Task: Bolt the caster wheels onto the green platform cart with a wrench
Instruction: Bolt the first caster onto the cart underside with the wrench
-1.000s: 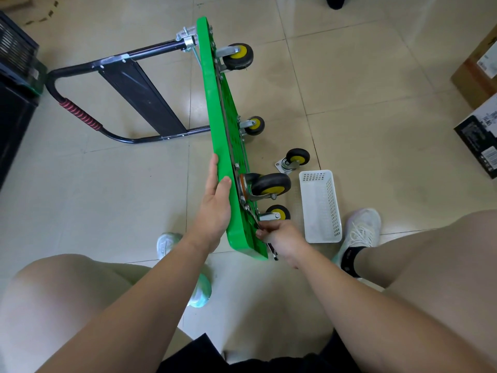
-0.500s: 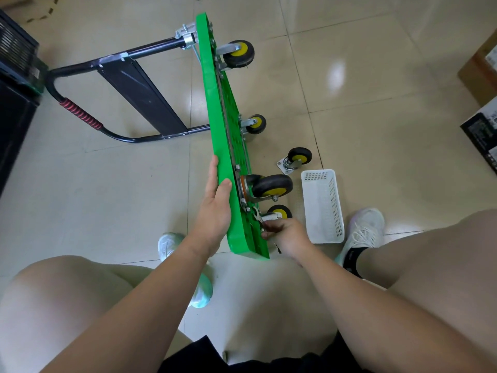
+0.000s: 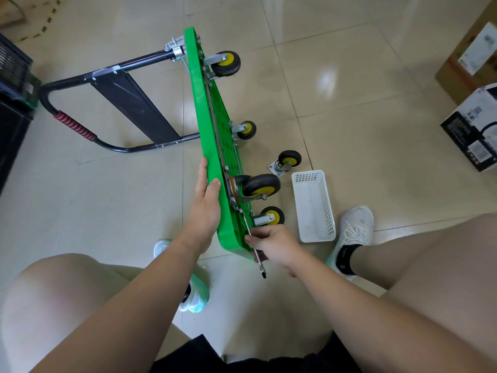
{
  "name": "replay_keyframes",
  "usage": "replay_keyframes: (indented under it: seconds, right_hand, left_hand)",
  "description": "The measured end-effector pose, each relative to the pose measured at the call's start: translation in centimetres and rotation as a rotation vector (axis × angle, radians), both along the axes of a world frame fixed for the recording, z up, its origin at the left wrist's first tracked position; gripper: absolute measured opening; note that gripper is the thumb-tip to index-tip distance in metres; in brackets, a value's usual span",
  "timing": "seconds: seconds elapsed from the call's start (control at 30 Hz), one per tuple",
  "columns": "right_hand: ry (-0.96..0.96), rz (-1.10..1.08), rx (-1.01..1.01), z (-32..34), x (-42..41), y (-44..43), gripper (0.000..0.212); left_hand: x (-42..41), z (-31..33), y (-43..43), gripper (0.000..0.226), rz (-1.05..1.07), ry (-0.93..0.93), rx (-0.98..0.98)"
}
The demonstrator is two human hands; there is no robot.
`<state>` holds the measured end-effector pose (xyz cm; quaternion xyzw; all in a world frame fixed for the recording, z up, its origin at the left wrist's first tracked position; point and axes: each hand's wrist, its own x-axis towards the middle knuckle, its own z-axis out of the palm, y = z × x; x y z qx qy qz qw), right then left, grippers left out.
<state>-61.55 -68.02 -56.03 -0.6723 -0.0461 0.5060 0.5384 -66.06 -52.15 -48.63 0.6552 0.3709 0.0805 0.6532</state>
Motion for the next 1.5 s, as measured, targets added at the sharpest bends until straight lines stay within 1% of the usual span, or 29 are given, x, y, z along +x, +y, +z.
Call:
replay_keyframes:
  seconds: [0.3,0.5,0.63,0.8,1.07,1.3,1.5]
  right_hand:
    - [0.018,-0.030,-0.006,0.6,0.0,0.3,0.030]
    - [0.055,-0.059,-0.010,0.8,-0.1,0.3,0.028]
    - [0.008,-0.048,-0.039,-0.1,0.2,0.7,0.029]
    - [-0.028,-0.045,-0.088,-2.3,0.7,1.4,0.038]
    - [-0.043,-0.095,-0.145,-4.6,1.5,3.3,0.029]
    - [-0.071,-0.066,-0.136,-4.5,2.2,3.1,0.032]
    - [-0.121,-0.025,-0.130,-3.7,2.3,0.9,0.034]
  left_hand:
    - [0.0,0.0,0.0,0.055,0.012,0.030,0.030]
    - [0.1,-0.1,0.0,0.055,0.003,0.016,0.017]
    - [0.0,-0.2,0.1,0.054,0.009,0.017,0.007]
    - [0.1,-0.1,0.0,0.053,0.014,0.014,-0.006]
    - [0.1,-0.2,0.0,0.053,0.016,-0.008,0.003]
    - [0.2,0.0,0.1,0.050,0.014,0.003,-0.001]
    - [0.3,0.3,-0.2,0.053,0.014,-0.016,-0.034]
